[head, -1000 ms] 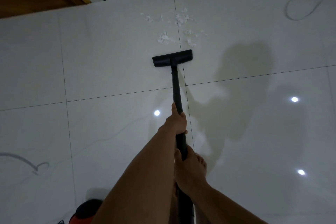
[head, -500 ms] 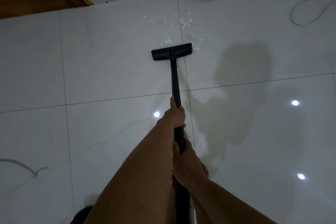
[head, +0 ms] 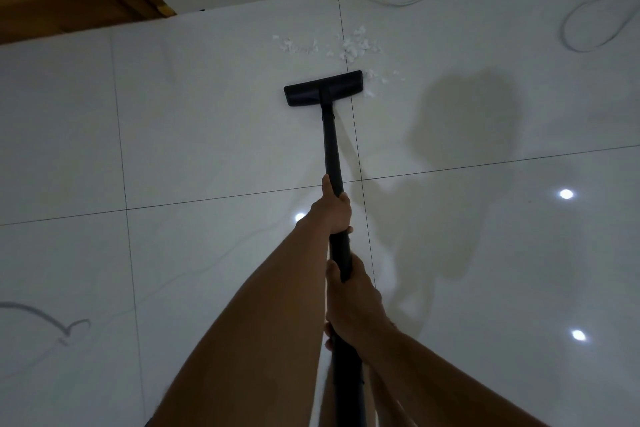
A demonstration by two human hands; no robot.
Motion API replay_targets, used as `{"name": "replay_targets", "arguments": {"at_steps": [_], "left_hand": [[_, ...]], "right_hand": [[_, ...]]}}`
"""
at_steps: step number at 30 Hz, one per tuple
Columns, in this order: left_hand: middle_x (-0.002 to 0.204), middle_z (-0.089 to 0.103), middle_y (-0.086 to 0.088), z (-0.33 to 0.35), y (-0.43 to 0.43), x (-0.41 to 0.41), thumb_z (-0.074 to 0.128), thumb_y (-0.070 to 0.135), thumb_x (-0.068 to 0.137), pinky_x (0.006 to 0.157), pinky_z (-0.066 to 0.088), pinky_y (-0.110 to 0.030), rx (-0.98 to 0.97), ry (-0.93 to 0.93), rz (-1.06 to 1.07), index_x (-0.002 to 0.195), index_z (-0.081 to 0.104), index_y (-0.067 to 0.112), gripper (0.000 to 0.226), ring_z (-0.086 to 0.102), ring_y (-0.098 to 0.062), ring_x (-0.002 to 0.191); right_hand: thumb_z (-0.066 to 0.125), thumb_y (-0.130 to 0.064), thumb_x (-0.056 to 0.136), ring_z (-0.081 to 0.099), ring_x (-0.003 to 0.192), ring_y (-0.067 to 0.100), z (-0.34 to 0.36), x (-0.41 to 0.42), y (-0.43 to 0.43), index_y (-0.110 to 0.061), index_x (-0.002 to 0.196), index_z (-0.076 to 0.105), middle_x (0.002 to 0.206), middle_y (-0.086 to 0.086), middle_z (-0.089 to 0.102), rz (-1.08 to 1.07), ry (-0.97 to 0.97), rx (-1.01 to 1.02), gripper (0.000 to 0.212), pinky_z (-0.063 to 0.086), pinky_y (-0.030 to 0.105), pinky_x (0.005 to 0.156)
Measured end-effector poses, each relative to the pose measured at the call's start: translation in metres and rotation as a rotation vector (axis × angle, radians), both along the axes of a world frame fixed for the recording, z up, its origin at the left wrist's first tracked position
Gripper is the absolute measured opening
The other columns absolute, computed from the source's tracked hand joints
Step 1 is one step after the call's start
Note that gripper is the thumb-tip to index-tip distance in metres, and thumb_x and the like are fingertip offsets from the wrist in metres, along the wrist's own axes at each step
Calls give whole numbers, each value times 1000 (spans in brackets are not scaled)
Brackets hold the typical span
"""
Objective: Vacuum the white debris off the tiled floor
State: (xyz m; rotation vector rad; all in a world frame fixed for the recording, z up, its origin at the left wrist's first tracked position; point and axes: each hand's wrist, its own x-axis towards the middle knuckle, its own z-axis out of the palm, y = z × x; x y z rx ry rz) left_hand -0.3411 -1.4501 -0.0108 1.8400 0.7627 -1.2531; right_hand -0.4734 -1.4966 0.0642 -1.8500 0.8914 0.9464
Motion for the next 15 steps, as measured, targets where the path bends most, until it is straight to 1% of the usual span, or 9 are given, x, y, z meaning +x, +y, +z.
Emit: {"name": "replay_targets", "arguments": {"at_steps": [2, 3, 4, 6, 9, 10, 12, 14, 15], "left_hand": [[104, 65, -18, -1, 1, 2, 32, 37, 111, 92, 61, -49, 4, -17, 1, 160, -16, 43, 69, 67, -23, 79], [100, 62, -15, -1, 1, 3, 32, 37, 111, 91, 61, -48, 6, -29, 3, 160, -14, 42, 68, 67, -22, 76], [100, 61, -13, 0, 2, 3, 32, 37, 111, 90, 62, -48, 9, -39, 6, 161, -13, 42, 67, 66, -21, 73], [100, 60, -12, 4, 3, 0, 32, 37, 111, 88, 62, -47, 17, -61, 4, 162, -10, 41, 66, 65, -19, 70], [97, 60, -10, 19, 0, -10, 32, 37, 111, 88, 62, -45, 27, -71, -7, 162, -8, 41, 65, 64, -18, 68], [97, 60, -10, 24, -1, -15, 32, 37, 111, 87, 62, -44, 28, -67, -6, 162, -8, 41, 65, 64, -18, 68], [99, 61, -10, 37, -4, -26, 32, 36, 111, 83, 63, -40, 29, -56, -12, 163, -8, 39, 65, 64, -17, 67], [97, 60, -7, 53, -10, -38, 31, 36, 111, 71, 61, -33, 23, -47, -19, 163, -8, 37, 65, 64, -15, 66], [93, 59, -6, 62, -13, -46, 31, 35, 112, 62, 56, -28, 23, -53, -43, 163, -9, 36, 65, 62, -14, 66]], "right_hand": [[27, -81, 73, 73, 78, 18, -6, 1, 3, -60, 92, 41, 105, -1, 65, 4, -7, -2, 32, 64, 42, 70], [25, -81, 74, 73, 88, 19, -9, 1, 4, -59, 94, 43, 105, -2, 66, 14, -16, -14, 35, 63, 44, 77], [24, -80, 76, 71, 96, 21, -8, 1, 5, -53, 97, 46, 104, -3, 67, 31, -31, -20, 41, 61, 46, 83], [23, -79, 80, 68, 102, 20, -8, -3, 5, -44, 103, 48, 100, -7, 67, 49, -48, -31, 48, 58, 47, 89], [24, -78, 81, 67, 109, 18, -3, -13, 6, -40, 109, 48, 106, -10, 67, 35, -56, -23, 53, 56, 46, 94], [26, -76, 81, 68, 104, 15, 7, -16, 3, -39, 112, 49, 109, -9, 66, 34, -55, -21, 53, 59, 44, 89], [34, -67, 88, 71, 81, 10, 35, -20, -6, -38, 117, 51, 110, -6, 66, 38, -52, -9, 44, 62, 29, 66], [42, -48, 100, 68, 63, 9, 57, -28, -17, -33, 126, 49, 101, -1, 66, 16, -23, 38, 30, 48, 11, 40], [42, -44, 103, 66, 58, 9, 63, -35, -23, -32, 131, 47, 95, 0, 67, 12, -20, 54, 31, 43, 8, 37]]}}
